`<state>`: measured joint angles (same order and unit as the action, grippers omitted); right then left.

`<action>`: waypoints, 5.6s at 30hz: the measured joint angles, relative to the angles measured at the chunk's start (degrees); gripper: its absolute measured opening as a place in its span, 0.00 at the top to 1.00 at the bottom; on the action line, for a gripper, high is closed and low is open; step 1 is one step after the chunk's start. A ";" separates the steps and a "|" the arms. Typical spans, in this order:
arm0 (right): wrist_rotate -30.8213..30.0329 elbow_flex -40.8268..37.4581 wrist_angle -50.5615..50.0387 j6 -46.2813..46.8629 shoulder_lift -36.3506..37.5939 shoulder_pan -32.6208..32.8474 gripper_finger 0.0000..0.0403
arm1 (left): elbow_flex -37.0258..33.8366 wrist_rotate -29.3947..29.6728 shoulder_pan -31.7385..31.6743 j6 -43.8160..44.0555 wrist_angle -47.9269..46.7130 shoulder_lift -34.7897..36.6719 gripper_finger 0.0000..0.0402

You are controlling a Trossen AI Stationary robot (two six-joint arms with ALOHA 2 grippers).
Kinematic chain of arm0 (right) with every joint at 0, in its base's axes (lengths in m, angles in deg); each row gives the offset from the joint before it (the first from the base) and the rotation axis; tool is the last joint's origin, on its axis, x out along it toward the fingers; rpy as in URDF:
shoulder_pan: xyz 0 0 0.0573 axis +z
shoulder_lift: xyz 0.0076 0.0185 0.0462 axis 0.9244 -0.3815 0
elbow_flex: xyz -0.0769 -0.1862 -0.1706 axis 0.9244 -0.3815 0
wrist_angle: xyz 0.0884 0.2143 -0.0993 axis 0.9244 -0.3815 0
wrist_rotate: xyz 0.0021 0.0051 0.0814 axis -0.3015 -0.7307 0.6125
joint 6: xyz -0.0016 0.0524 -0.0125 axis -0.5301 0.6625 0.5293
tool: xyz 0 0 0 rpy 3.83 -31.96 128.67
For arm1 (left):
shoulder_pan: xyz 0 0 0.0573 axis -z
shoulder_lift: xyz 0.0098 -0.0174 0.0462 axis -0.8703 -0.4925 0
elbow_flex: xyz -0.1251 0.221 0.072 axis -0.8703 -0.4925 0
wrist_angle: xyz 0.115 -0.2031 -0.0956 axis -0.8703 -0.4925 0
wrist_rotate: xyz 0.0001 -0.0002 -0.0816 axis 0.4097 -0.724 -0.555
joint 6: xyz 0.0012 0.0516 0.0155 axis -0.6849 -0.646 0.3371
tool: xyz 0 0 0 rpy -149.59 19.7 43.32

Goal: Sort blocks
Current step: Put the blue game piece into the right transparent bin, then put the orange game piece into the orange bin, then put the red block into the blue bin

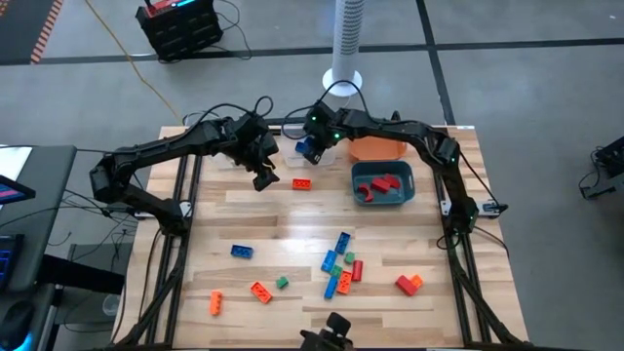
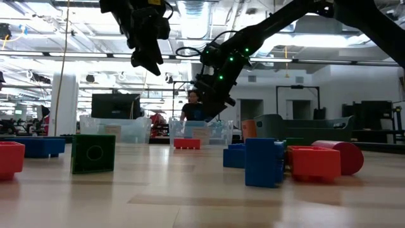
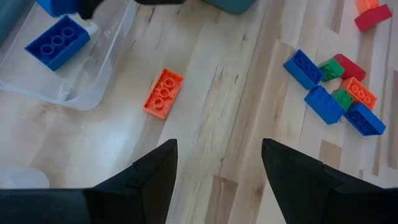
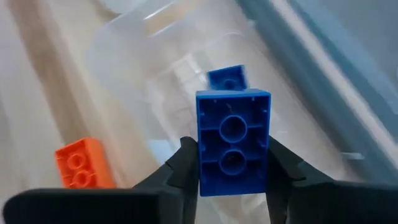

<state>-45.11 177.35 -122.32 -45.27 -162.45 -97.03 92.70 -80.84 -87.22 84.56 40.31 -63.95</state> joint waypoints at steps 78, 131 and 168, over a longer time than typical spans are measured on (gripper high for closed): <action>-0.01 -22.62 24.64 -1.44 2.19 13.54 0.43 | 0.02 -0.09 1.57 -10.08 -29.26 4.78 0.43; 1.52 -22.46 -15.73 2.48 28.20 -2.50 0.71 | 0.00 5.12 4.02 -5.67 -9.59 5.68 0.43; -0.11 -36.87 -6.83 2.31 44.02 -7.31 0.51 | 0.00 0.02 4.04 2.77 -10.22 5.66 0.43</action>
<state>-45.22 140.48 -129.15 -42.96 -118.43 -104.34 92.70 -80.81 -83.17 87.33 30.10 -58.29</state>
